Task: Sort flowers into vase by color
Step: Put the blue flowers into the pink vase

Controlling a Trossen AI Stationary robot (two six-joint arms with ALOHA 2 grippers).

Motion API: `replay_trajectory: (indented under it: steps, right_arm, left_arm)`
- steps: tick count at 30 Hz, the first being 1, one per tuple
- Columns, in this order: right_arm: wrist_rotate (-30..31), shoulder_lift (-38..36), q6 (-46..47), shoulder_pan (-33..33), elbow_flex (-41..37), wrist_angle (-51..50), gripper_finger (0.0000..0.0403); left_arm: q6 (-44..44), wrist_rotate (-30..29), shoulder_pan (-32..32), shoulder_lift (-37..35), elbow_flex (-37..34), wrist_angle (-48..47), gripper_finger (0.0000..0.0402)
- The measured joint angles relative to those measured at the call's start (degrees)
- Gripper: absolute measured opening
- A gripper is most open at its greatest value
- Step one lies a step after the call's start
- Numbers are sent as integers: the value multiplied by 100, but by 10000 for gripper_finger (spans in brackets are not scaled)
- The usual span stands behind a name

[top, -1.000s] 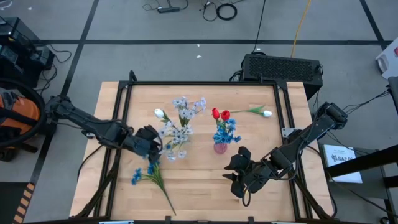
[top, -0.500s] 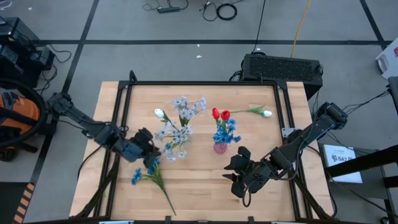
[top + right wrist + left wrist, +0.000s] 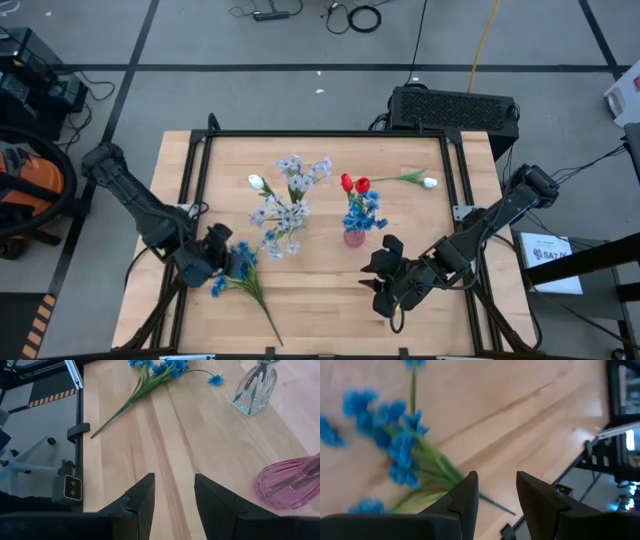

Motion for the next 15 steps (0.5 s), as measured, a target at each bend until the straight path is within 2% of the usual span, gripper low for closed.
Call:
replay_trajectory:
  steps: [5, 11, 15]
  right_arm:
    - [-1, 0, 84, -1, 0, -218, 130]
    - [2, 0, 128, -2, 0, -379, 130]
    - [18, 0, 129, -7, 0, -451, 130]
  left_arm:
    - [-1003, 4, -481, 680, 0, 480, 123]
    - [-1741, 5, -604, 1509, 0, 1241, 109]
    - [-2137, 434, -582, 1911, 0, 1470, 109]
